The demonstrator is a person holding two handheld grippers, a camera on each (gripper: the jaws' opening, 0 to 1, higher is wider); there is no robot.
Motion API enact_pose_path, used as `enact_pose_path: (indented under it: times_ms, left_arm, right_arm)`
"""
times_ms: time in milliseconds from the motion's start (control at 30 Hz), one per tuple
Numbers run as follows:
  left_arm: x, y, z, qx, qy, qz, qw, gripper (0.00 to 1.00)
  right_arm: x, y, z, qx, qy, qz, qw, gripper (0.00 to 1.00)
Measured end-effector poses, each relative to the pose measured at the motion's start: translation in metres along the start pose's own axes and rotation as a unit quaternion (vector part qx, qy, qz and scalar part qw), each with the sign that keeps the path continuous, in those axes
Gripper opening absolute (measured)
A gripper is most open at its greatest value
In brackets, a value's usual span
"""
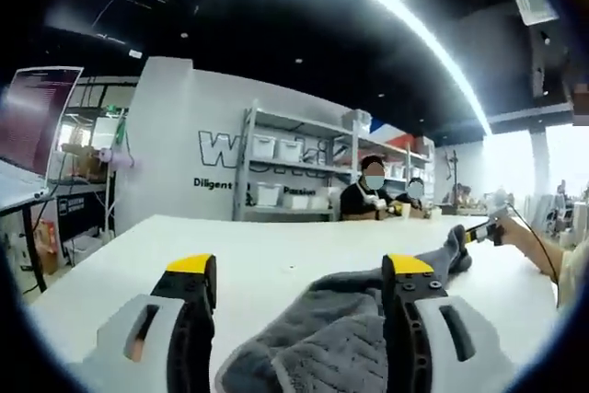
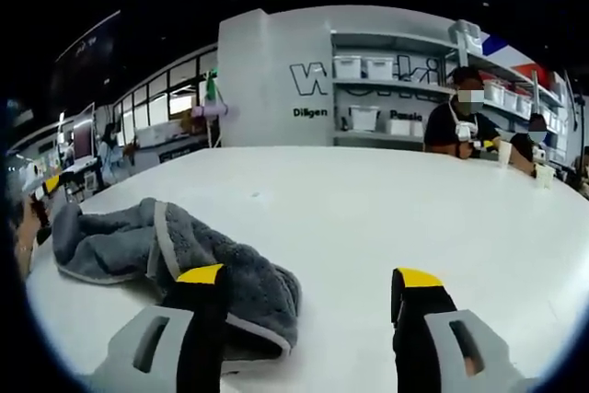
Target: Fold the towel on the table until its edges align and the towel forms a compact rectangular stack.
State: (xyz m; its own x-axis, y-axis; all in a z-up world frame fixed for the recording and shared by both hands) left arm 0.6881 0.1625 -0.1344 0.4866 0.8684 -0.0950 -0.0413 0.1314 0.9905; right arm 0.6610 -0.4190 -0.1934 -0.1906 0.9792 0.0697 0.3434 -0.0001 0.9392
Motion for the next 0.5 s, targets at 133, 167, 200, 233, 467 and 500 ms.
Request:
enact_pose_path:
  times_ms: [133, 167, 200, 233, 467, 500]
  left_arm:
    - [-0.008, 0.0, 0.002, 0.006, -0.018, 0.003, 0.9998, 0.92]
    - [-0.01, -0.001, 0.002, 0.009, -0.026, 0.004, 0.9996, 0.96]
    - [-0.014, -0.001, 0.003, 0.008, -0.038, 0.006, 0.9992, 0.98]
    - [-0.017, 0.0, 0.003, 0.002, -0.048, 0.004, 0.9989, 0.99]
    - [-0.029, -0.004, 0.004, 0.02, -0.052, 0.049, 0.9972, 0.99]
    - [-0.03, -0.006, 0.005, 0.026, -0.055, 0.05, 0.9969, 0.99]
  right_arm:
    - [0.0, 0.0, -0.001, 0.0, -0.001, 0.0, 1.0, 0.73]
    - [0.0, 0.0, -0.001, 0.0, -0.001, 0.0, 1.0, 0.73]
    - [0.0, 0.0, -0.001, 0.002, -0.001, -0.001, 1.0, 0.73]
    - [0.0, -0.001, -0.002, 0.003, -0.001, -0.002, 1.0, 0.73]
    - [-0.002, 0.005, -0.006, -0.004, 0.001, -0.001, 1.0, 0.73]
    - [-0.004, 0.006, -0.008, -0.008, 0.0, 0.001, 1.0, 0.73]
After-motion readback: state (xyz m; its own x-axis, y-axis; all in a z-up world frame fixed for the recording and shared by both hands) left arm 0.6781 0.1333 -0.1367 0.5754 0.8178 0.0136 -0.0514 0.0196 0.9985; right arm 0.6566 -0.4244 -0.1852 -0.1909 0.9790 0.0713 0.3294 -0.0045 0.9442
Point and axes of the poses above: the point that each gripper's makers call its tool centre point, and the gripper's own axes: z roughly forward along the fingers, x roughly to its left, y roughly out of its top, the point moved 5 cm from there along -z, roughly backward along the fingers, and after that the axes turned 6 degrees about y, right-handed, at the moved point
